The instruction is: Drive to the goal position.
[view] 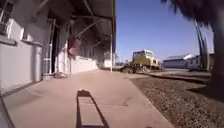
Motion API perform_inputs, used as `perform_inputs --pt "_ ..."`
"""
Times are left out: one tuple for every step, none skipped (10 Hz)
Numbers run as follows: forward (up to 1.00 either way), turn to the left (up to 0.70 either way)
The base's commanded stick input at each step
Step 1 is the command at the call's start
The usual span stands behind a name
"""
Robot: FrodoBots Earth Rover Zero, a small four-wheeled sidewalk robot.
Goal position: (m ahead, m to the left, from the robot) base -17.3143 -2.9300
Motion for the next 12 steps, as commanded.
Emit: perform_inputs --pt "0.70 0.00" --pt "0.70 0.00" --pt "0.70 0.00" --pt "0.70 -0.01" --pt "0.70 -0.14" --pt "0.70 -0.14" --pt "0.70 -0.14" --pt "0.70 -0.14" --pt "0.70 -0.14" --pt "0.70 -0.14" --pt "0.70 -0.14" --pt "0.70 -0.04"
